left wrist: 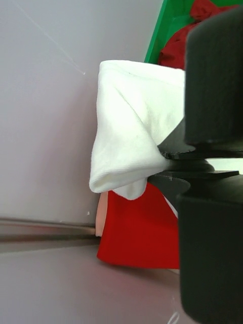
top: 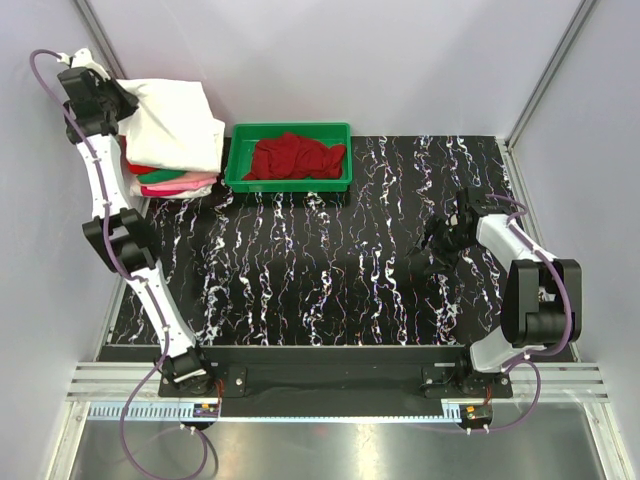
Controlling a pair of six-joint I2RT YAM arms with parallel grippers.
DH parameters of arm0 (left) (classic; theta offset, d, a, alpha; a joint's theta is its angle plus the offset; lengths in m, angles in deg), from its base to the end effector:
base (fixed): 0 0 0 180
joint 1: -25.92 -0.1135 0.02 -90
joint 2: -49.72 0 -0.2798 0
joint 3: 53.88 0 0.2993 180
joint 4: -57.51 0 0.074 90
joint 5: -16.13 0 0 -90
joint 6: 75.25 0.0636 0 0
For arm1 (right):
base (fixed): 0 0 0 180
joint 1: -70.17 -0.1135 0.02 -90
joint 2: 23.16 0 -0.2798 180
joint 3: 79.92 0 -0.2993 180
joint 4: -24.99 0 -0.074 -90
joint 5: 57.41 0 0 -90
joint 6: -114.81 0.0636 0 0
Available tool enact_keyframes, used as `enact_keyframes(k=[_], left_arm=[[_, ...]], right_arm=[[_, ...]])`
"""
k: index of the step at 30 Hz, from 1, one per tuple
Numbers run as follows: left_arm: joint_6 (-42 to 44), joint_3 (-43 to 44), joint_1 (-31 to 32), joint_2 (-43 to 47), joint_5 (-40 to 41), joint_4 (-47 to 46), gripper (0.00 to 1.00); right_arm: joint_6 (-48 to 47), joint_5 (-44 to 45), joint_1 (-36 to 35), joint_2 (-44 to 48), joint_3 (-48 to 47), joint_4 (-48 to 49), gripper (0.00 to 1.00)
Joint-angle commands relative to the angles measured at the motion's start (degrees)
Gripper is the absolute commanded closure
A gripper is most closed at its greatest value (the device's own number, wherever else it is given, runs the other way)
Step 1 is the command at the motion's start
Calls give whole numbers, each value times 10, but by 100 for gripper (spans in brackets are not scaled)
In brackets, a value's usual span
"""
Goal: Fold and stack the t-shirts
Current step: Neatly place the folded tshirt to the corner
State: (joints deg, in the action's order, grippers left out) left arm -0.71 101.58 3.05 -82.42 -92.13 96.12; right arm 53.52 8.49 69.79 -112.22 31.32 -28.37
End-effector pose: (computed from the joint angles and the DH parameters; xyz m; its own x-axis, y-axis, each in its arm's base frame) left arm 0.5718 0.2196 0.4040 -0.2100 -0.3633 -0.9077 -0.1521 0.9292 -0.3368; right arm 0.3331 0.0282 0.1627 -0.8997 0.4325 -0.0585 0.3549 0.8030 0.4788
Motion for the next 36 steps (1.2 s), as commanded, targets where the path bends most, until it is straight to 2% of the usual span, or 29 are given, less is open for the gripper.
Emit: enact_keyframes(k=[1, 8, 15, 17, 19, 20, 22, 24, 30, 36], left_arm=[[-11, 43, -20, -2, 38, -89, 100], [-2, 32, -28, -23, 65, -95, 100], [-3, 36, -29, -87, 82, -134, 100], [-3, 38, -27, -105, 93, -146, 87], [-4, 39, -26, -126, 96, -159, 67], [-4, 38, -26, -131, 96, -163, 48], [-5, 34, -25, -144, 82, -180, 28], [-10, 29, -24, -144, 75, -182, 1], [-9, -8, -13, -76, 72, -168, 1], [30, -50, 12, 12, 165, -126, 1]], right_arm=[[-9, 0, -2, -3, -26, 5, 29], [-8, -3, -2, -15, -26, 10, 30], [-8, -2, -2, -22, -24, 12, 30], [-8, -5, -3, -27, -25, 12, 30], [-8, -5, -2, -32, -28, 13, 30], [-8, -5, -2, -33, -28, 13, 30], [-8, -4, -3, -36, -29, 14, 30], [-7, -4, -3, -38, -28, 16, 30], [-1, -6, -5, -24, -18, 23, 30], [-5, -17, -6, -1, -10, 22, 30]])
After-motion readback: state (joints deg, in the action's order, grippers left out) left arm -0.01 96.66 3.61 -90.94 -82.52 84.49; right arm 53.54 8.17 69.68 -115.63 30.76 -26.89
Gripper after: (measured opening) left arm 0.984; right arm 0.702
